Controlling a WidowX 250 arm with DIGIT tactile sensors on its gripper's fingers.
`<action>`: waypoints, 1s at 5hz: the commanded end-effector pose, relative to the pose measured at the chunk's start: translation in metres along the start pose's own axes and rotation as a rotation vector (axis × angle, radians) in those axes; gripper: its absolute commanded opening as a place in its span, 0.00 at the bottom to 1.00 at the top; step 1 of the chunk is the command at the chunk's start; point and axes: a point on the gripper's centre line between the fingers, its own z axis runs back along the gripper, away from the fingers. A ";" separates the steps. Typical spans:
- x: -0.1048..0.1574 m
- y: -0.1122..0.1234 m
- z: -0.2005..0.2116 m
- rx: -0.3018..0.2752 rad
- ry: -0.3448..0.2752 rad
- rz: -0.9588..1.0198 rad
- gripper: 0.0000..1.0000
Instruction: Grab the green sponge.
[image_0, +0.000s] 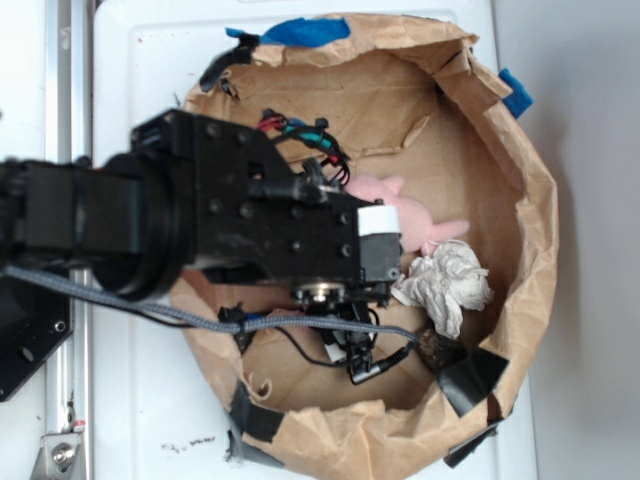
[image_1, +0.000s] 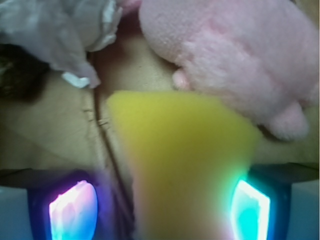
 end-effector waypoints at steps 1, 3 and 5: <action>-0.001 -0.002 0.002 -0.016 -0.007 -0.007 0.28; -0.020 -0.008 0.008 -0.017 -0.012 -0.003 0.00; -0.035 -0.002 0.053 -0.052 -0.011 -0.033 0.00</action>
